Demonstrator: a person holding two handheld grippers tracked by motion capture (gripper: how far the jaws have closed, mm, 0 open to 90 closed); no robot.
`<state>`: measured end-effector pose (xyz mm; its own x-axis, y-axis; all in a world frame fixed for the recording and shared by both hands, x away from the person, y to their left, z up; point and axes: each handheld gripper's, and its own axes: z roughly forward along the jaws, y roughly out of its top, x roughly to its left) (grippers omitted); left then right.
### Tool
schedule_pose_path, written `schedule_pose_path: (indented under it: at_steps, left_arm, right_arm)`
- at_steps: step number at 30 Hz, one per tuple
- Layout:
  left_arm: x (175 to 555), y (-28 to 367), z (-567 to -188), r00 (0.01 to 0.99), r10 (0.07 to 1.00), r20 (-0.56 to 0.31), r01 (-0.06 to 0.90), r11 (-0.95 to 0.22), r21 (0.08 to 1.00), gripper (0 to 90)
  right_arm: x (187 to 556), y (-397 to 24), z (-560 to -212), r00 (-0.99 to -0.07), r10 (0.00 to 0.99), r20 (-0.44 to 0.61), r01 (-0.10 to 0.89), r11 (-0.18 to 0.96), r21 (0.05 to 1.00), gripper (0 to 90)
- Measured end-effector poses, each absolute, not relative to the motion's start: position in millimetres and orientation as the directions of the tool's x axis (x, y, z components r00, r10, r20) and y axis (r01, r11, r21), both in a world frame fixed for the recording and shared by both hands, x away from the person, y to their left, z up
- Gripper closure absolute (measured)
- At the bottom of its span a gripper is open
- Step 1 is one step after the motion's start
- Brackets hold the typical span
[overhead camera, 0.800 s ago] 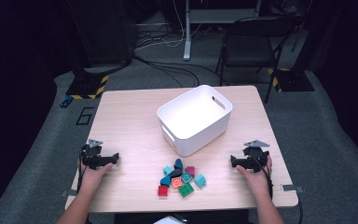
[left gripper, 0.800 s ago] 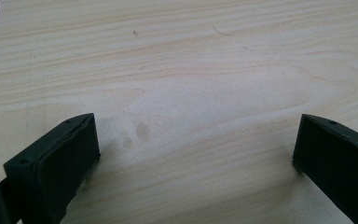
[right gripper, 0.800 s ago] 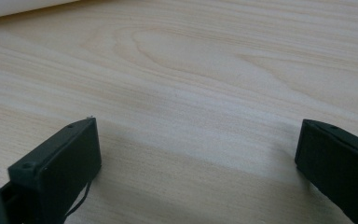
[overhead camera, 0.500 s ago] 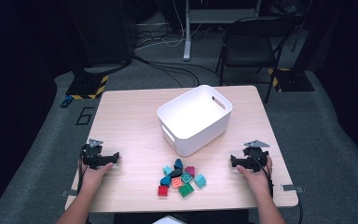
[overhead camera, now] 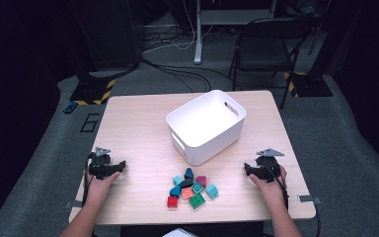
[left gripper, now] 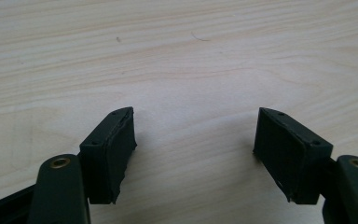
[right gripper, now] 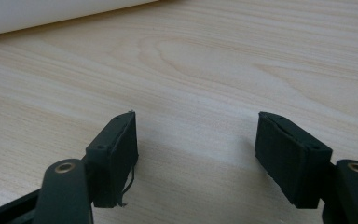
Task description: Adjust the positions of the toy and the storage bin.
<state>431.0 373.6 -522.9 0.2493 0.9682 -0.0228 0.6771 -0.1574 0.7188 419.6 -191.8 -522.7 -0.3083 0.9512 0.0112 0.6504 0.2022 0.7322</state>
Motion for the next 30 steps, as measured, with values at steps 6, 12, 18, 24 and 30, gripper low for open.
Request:
schedule_pose_path:
  at_steps: [6, 12, 18, 24, 30]
  left_arm:
    - [429.2, 364.3, -516.7, 0.277, 0.960, -0.037, 0.674, -0.167, 0.719, 33.2]
    - [423.2, 349.2, -500.6, 0.326, 0.942, -0.074, 0.665, -0.173, 0.726, 36.5]
    - [419.2, 325.5, -482.7, 0.384, 0.922, -0.043, 0.629, -0.227, 0.743, 37.1]
    - [419.9, 301.0, -465.9, 0.431, 0.902, -0.033, 0.601, -0.260, 0.756, 37.1]
    - [428.9, 266.2, -441.2, 0.492, 0.870, -0.016, 0.574, -0.310, 0.758, 36.9]
  right_arm:
    - [419.6, -192.6, -521.3, -0.313, 0.949, 0.024, 0.655, 0.198, 0.730, 36.4]
    - [416.8, -190.8, -512.1, -0.318, 0.948, 0.022, 0.649, 0.201, 0.734, 39.6]
    - [413.0, -188.9, -505.3, -0.329, 0.944, -0.002, 0.624, 0.219, 0.750, 39.7]
    - [412.1, -189.3, -505.2, -0.325, 0.945, 0.014, 0.625, 0.204, 0.753, 39.7]
    - [412.3, -187.6, -506.8, -0.345, 0.939, 0.006, 0.631, 0.227, 0.742, 39.9]
